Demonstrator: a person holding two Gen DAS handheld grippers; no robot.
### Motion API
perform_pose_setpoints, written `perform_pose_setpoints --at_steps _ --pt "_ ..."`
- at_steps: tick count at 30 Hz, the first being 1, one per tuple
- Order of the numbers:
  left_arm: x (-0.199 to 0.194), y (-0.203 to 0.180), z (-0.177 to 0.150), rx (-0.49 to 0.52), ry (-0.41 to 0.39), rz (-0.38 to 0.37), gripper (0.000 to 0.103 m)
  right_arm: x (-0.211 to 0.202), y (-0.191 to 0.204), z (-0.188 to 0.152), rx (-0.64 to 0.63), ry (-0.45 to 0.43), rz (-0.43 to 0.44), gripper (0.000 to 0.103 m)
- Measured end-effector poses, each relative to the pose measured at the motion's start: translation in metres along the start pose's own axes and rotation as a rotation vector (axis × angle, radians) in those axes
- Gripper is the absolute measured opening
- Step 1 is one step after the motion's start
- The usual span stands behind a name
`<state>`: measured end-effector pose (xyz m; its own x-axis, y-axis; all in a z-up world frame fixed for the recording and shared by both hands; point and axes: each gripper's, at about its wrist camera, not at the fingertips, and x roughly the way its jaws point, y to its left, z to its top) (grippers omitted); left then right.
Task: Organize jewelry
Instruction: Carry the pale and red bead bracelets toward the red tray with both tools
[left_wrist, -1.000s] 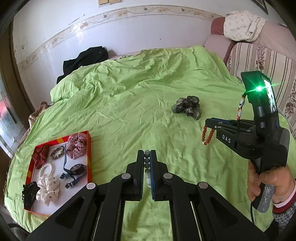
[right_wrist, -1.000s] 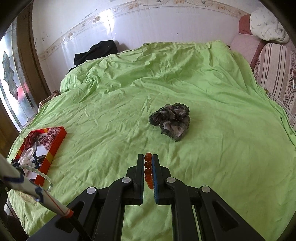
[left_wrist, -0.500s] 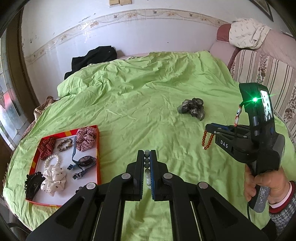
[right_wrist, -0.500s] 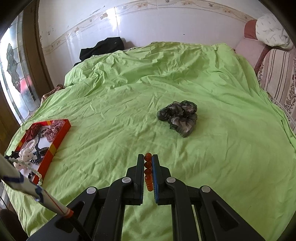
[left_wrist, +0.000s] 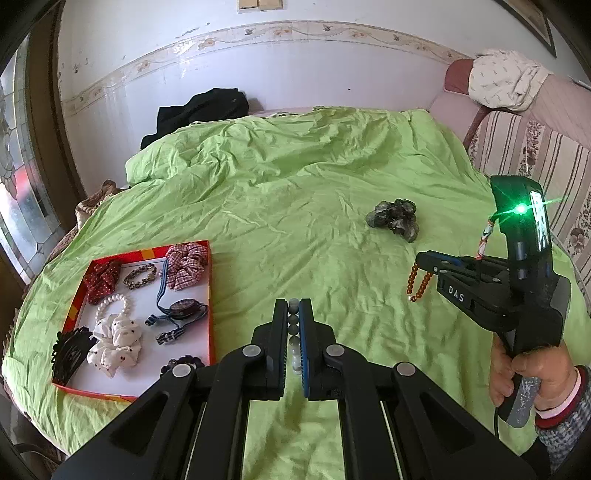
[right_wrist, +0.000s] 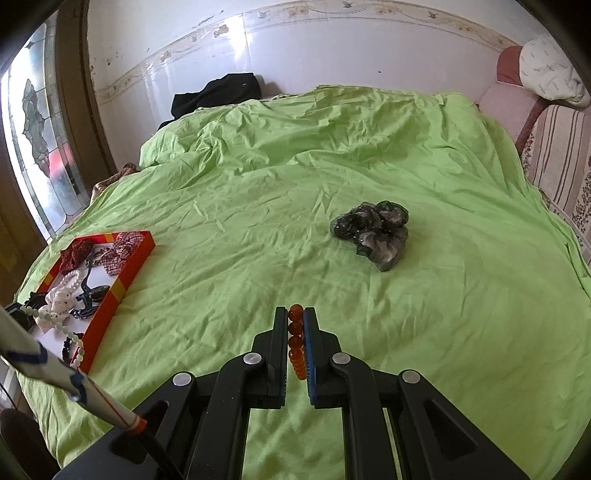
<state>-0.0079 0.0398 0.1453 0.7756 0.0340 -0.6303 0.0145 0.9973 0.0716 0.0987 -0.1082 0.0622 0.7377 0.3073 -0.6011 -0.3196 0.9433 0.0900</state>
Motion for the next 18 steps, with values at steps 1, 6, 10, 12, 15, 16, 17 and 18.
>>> perform_pose_setpoints --at_steps 1,6,10,12,15,16,17,18 --pt "0.000 0.002 0.000 -0.003 -0.001 0.001 0.005 0.000 0.001 0.000 -0.002 0.000 0.003 0.008" --pt "-0.002 0.013 -0.003 -0.026 -0.005 -0.008 0.005 -0.001 0.007 -0.002 -0.013 0.003 0.021 0.008" --pt "-0.005 0.026 -0.005 -0.044 -0.011 -0.011 0.005 -0.002 0.008 -0.002 -0.009 0.005 0.040 0.008" --pt "-0.005 0.032 -0.005 -0.050 -0.012 -0.010 0.005 -0.002 0.009 -0.002 -0.009 0.006 0.045 0.008" --pt "-0.006 0.043 -0.007 -0.061 -0.019 -0.021 0.005 -0.002 0.011 -0.002 -0.006 0.010 0.056 0.008" --pt "-0.006 0.047 -0.008 -0.066 -0.024 -0.027 0.005 -0.002 0.012 -0.002 -0.008 0.010 0.058 0.008" --pt "-0.006 0.051 -0.009 -0.070 -0.027 -0.029 0.005 -0.002 0.013 -0.002 -0.009 0.010 0.059 0.008" --pt "-0.005 0.055 -0.010 -0.075 -0.030 -0.031 0.005 -0.002 0.015 -0.003 -0.011 0.011 0.062 0.008"
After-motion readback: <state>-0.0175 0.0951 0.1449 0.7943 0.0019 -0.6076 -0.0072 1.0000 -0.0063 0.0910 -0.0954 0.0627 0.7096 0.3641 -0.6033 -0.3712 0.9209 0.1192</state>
